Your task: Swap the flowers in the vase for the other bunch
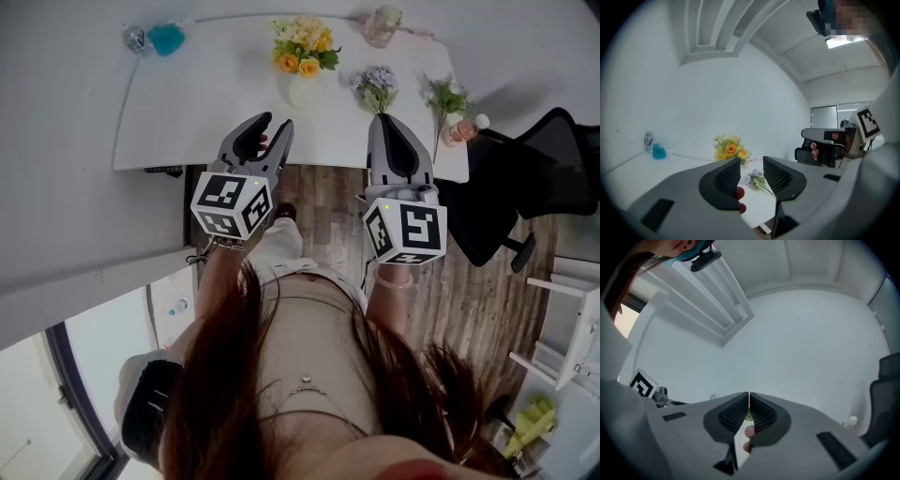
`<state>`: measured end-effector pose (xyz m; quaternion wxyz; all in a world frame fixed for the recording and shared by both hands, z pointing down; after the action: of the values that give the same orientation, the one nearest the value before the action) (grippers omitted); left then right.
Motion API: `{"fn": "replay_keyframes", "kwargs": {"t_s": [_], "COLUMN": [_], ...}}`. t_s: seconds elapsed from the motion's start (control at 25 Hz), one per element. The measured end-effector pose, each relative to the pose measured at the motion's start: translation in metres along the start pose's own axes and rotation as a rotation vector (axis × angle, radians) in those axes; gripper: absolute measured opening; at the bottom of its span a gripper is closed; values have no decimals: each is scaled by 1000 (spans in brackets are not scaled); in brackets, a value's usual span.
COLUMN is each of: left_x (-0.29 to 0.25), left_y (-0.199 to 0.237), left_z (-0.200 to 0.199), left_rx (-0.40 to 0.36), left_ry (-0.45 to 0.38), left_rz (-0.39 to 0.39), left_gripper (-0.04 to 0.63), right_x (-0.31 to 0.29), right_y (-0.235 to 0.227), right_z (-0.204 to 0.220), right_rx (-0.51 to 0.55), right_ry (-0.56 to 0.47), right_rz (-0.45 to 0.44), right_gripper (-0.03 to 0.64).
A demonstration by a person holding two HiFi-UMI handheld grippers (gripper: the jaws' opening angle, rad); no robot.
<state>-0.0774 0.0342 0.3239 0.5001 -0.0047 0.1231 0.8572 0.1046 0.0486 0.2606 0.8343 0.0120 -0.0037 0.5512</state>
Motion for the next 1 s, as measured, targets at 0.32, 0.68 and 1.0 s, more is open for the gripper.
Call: {"fn": "replay_keyframes", "kwargs": {"t_s": [0.32,0.68,1.0], "left_x": [-32,-63,-92], "left_y": [21,53,77], "left_z": [5,19,32], "left_rx": [-15,-113,-116], "left_ry": [22,44,81], "left_rz": [33,77,168], "left_gripper": [187,246,288], "right_x": [-33,-73,-109], "right_y": [-8,-9,-6], "right_z": [1,1,-2], "right_rx": [13,44,72], "right_ry": [10,3,-3], "right_rz": [35,70,115], "right_gripper": [28,28,28]}}
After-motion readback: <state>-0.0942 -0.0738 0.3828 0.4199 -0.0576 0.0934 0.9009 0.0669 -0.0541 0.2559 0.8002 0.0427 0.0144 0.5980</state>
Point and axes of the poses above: the fingertips, and each gripper's own axes: x backward along the fingers, y to its left, z out of its underside, the point moved 4 cm from there along x, backward along the fingers
